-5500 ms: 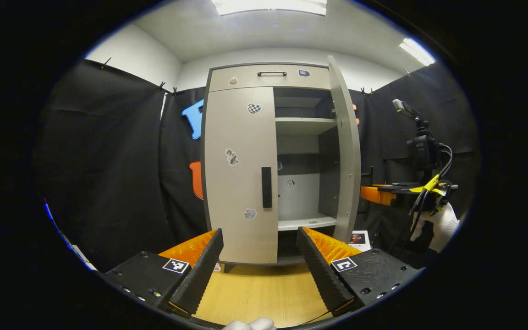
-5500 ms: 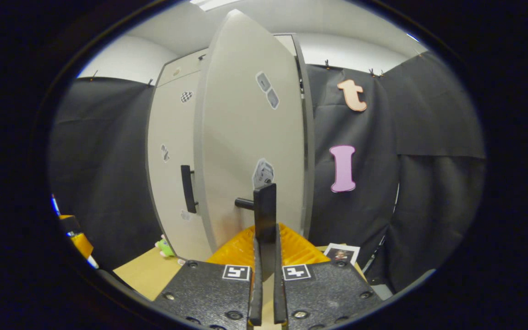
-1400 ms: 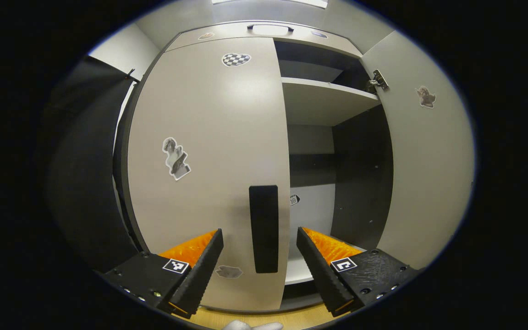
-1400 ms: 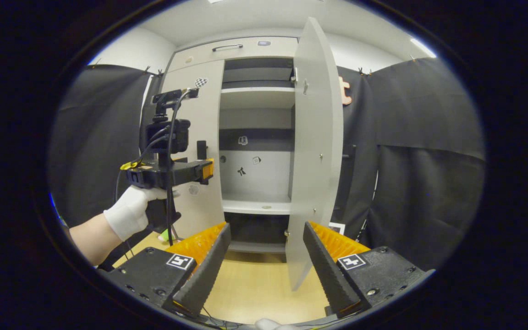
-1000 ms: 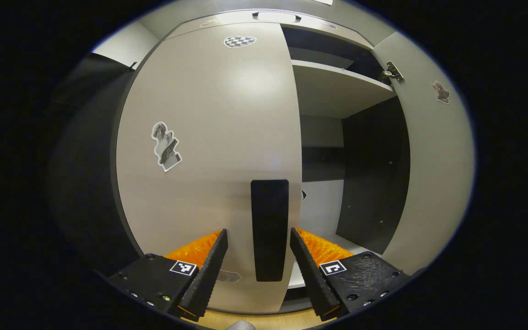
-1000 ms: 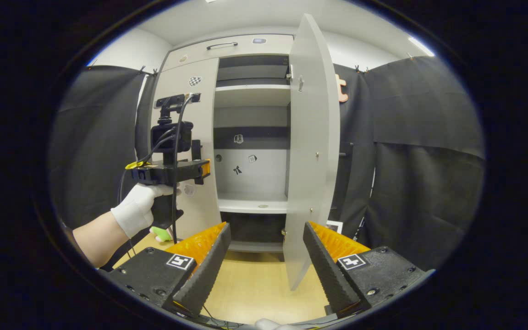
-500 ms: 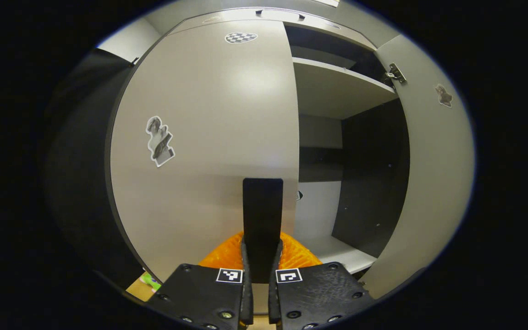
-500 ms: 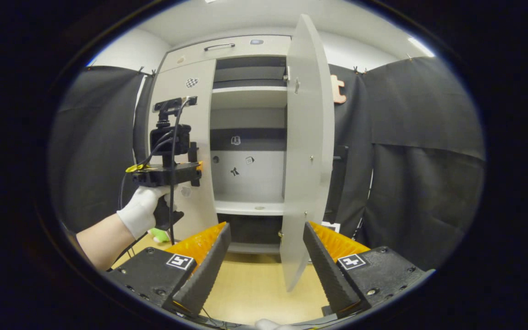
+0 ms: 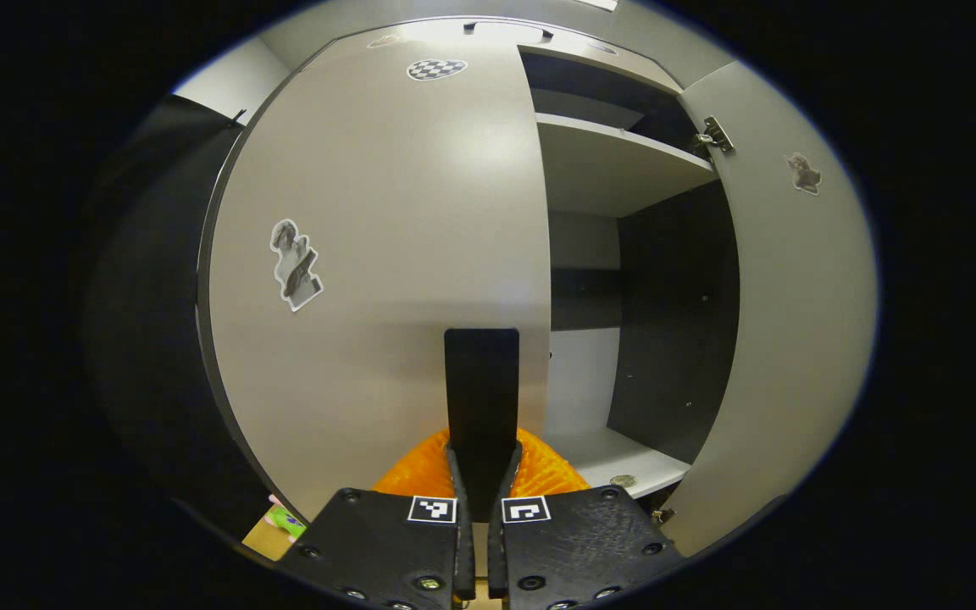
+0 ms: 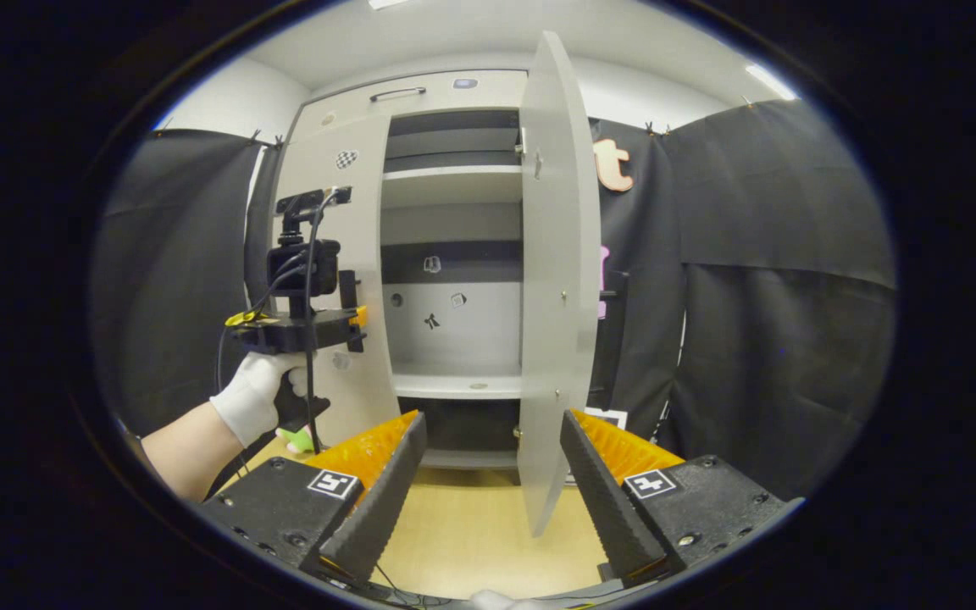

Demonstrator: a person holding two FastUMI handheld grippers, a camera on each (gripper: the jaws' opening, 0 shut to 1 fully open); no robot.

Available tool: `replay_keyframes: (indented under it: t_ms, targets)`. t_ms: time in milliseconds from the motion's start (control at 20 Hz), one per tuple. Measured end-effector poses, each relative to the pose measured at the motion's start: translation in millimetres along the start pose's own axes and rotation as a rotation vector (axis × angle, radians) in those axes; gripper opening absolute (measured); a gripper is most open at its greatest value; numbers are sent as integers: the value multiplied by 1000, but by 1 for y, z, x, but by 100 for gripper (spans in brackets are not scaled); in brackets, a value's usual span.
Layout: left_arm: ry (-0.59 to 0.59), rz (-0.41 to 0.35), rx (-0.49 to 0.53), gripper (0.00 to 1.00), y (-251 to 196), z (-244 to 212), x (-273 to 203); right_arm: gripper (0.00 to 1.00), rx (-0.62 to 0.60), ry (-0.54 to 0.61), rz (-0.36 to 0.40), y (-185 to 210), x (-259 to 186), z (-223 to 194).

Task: Open the right door of the double-door shoe cabinet with the right hand, and open the left door with the left hand.

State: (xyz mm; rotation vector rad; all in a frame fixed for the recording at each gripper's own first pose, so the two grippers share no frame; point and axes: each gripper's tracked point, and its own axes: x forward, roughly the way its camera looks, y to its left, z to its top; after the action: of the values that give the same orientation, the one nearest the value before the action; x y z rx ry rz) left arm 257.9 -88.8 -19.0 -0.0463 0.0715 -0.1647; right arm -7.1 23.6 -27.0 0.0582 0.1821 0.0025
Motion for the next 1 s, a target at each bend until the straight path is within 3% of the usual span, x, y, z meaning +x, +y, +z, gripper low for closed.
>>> replay_keyframes:
  t_ms: [450, 1000]
  targets:
    - [-6, -30, 7, 5, 4, 0, -30, 99, 10, -3, 48, 7, -6, -4]
    - [-5, -13, -9, 5, 23, -2, -72, 99, 10, -6, 106, 14, -12, -3]
